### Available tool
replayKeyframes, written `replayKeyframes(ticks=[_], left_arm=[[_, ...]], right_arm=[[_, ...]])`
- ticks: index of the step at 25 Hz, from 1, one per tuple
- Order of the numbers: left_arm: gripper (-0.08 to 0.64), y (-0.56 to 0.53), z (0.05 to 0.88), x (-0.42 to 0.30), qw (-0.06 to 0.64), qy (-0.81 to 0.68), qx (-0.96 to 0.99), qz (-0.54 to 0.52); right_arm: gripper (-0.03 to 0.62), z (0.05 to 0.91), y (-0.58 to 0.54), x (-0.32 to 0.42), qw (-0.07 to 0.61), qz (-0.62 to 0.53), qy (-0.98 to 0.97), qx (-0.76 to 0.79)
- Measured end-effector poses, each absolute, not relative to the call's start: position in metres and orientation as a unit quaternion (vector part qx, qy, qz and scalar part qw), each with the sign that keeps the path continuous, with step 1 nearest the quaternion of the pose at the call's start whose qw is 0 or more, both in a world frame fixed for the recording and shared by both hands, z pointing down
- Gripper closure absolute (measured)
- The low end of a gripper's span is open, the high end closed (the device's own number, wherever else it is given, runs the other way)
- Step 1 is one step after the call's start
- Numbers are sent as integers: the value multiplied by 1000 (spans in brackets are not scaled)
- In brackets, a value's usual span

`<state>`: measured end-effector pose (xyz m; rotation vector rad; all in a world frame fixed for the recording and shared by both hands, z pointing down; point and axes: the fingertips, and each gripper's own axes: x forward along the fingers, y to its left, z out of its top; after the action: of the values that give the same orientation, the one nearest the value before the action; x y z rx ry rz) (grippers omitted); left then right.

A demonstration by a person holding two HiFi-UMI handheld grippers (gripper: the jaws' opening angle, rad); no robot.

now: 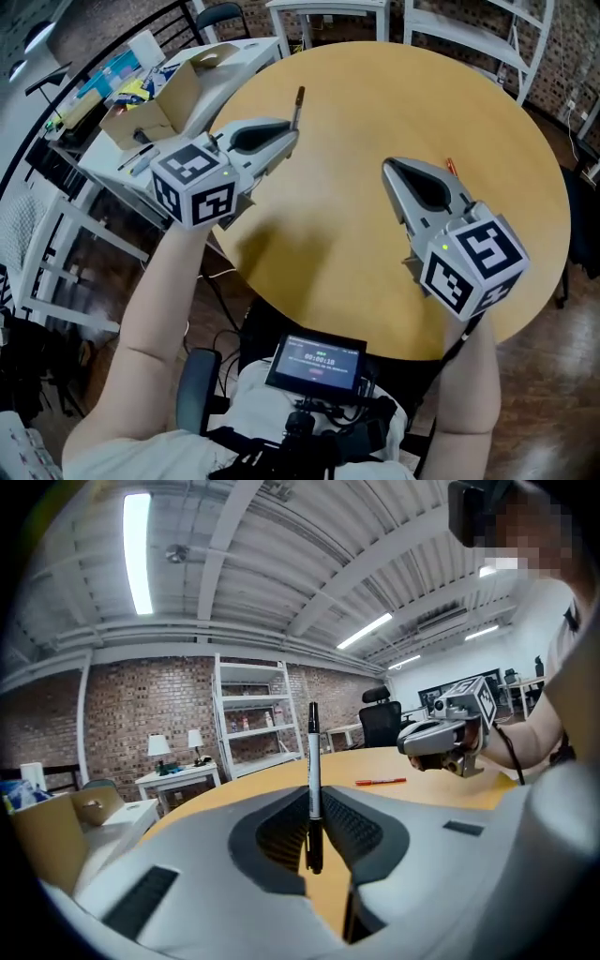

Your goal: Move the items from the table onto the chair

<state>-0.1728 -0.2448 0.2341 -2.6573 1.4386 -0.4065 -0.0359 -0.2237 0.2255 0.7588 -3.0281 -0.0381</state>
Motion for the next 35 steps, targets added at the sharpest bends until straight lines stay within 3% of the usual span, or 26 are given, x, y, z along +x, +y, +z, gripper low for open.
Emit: replayKeyframes(ticks=[17,26,35], left_arm=[[502,-197,256,-382,67,622,-750,-213],[502,-185,289,-514,74,637,-650,-408],[502,-192,335,-599,11,537,-591,-602]], right_arm=[[589,232,-192,-144,24,-15,-988,149],[589,232,-190,-155,31,-21,-989,146],[589,235,-194,-153,29,-19,-988,152]])
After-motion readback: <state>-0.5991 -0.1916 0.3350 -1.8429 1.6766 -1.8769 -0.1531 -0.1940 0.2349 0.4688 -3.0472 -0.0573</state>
